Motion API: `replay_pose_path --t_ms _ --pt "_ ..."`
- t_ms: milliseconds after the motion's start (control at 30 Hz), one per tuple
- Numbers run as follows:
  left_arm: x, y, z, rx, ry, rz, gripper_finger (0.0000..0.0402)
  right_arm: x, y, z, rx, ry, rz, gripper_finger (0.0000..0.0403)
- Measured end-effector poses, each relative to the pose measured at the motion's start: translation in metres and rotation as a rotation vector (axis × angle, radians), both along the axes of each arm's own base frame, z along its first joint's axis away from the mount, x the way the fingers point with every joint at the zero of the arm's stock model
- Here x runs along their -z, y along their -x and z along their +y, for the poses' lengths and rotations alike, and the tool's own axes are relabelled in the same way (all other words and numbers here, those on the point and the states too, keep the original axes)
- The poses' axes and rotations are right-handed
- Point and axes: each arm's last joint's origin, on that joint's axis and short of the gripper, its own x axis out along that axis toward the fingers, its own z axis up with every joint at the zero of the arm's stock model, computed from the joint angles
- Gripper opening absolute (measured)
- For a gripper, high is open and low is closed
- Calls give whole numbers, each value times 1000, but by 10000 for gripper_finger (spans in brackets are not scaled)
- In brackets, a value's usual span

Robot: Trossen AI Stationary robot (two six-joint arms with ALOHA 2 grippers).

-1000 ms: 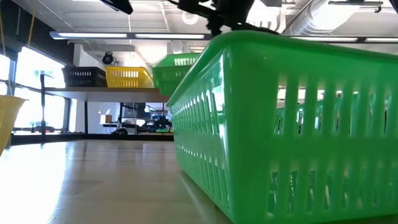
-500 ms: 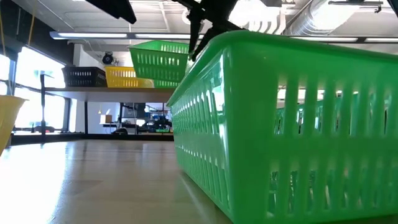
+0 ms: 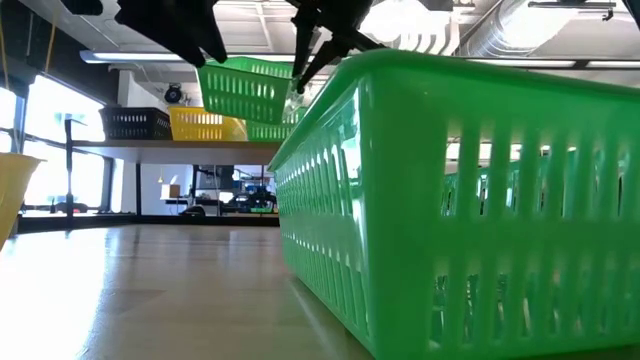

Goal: Stack baskets on shelf by color
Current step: Stack the top green basket on top of the green basket on the shelf

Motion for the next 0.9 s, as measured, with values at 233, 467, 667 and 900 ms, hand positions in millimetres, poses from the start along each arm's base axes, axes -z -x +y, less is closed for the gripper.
replay_pose_path --t_ms 233,467,667,900 --pt "3 2 1 11 -20 47 186 -1 -3 2 -28 -31 -26 0" --pt "5 6 2 36 -47 115 181 -7 -8 4 -110 -41 -70 0" --pt "6 8 2 36 -52 136 137 -13 -8 4 -135 -25 -94 0" --pt "6 8 2 29 -44 133 49 -15 -9 4 -176 38 -86 1"
